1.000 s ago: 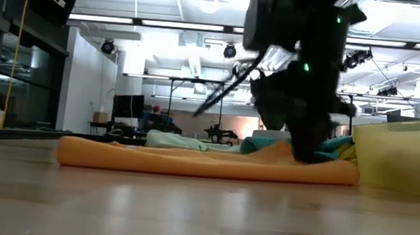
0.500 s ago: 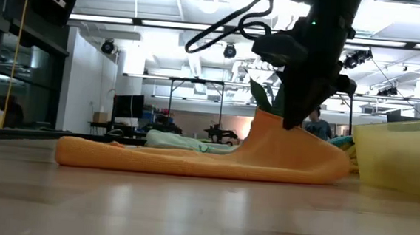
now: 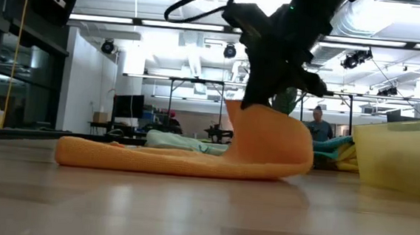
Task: Fold microfiber towels
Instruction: Fold the orange microfiber cloth
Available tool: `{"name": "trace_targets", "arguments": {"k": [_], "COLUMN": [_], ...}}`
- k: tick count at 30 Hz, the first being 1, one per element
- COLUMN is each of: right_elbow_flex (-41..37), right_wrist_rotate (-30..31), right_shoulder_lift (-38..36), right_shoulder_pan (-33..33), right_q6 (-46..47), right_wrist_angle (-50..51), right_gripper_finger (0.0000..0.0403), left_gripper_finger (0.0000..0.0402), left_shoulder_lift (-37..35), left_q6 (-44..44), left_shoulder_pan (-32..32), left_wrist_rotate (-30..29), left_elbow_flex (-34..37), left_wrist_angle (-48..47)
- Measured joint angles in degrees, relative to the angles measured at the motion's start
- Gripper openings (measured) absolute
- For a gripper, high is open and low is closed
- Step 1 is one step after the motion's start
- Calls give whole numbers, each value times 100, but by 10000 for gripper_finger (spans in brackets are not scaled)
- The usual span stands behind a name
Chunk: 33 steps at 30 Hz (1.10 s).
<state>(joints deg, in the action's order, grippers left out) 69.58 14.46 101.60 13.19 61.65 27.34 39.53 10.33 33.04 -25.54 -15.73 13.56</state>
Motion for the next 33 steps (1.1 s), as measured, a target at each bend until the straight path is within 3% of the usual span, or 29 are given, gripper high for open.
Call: {"name": "trace_targets", "arguments": {"k": [11, 22, 33], "right_elbow_flex": [7, 11, 11], "right_wrist_rotate": [130, -29, 344], "right_shoulder_lift": [65, 623, 962], "right_shoulder_pan": [0, 22, 35], "right_q6": [-65, -129, -187], "right_wrist_angle": [-961, -2405, -3520], "right_gripper_finger": [0, 0, 0], "left_gripper_finger": [14, 14, 14], "left_shoulder_lift": [0, 0, 2], "left_q6": [0, 2, 0], "left_shoulder_pan": [0, 0, 0], "left_wrist_rotate": [-90, -90, -141], "left_elbow_flex": [0, 0, -2], "left_wrist_angle": [-9, -28, -49]}}
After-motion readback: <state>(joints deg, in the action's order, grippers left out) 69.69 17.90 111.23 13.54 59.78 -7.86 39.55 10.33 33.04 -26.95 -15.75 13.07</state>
